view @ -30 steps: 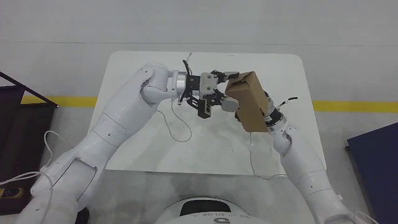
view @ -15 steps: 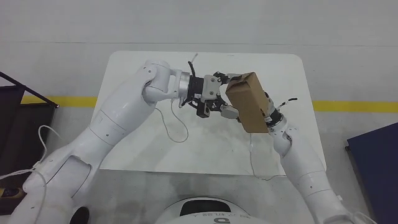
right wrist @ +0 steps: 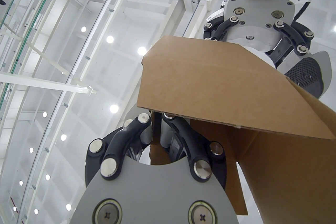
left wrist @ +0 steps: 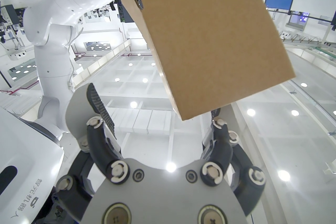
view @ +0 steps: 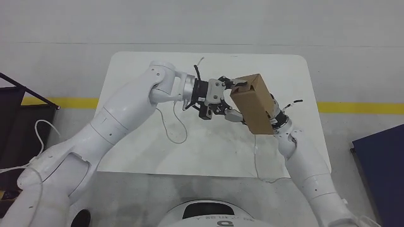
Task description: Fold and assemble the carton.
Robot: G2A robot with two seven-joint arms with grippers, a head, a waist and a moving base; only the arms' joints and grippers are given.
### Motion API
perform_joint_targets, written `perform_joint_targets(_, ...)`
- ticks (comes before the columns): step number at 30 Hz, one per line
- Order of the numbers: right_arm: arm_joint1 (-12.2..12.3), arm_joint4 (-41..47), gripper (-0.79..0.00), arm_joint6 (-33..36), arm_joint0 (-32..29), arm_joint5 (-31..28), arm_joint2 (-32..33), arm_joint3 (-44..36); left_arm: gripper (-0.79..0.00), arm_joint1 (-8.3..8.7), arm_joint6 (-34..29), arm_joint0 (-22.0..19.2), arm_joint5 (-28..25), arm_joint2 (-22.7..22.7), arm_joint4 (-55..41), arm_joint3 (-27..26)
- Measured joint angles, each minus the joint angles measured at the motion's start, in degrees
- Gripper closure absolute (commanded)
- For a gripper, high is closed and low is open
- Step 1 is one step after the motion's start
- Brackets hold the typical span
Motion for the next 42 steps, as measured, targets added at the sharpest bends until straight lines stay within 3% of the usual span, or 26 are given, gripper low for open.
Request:
perform_joint_targets(10,-0.24,-0.47,0.000,0.25,0.00,0.63,0.23,0.06,-0.714,0.51,-2.75,-1.70,0.00,2.67,1.41,0.33)
perform_joint_targets(19,-0.40,-0.81,0.000,-0.15,-0.08,0.98,0.52,-0.09,-0.785,0.67,-5.12,-2.64,0.00,4.29,3.28,1.06)
perform_joint_targets(42,-0.94,-1.11,0.000,-0.32,0.23,1.50,0.80,0.27,-0.785,1.21,-11.79,-3.86,0.00,5.20,5.91,2.09)
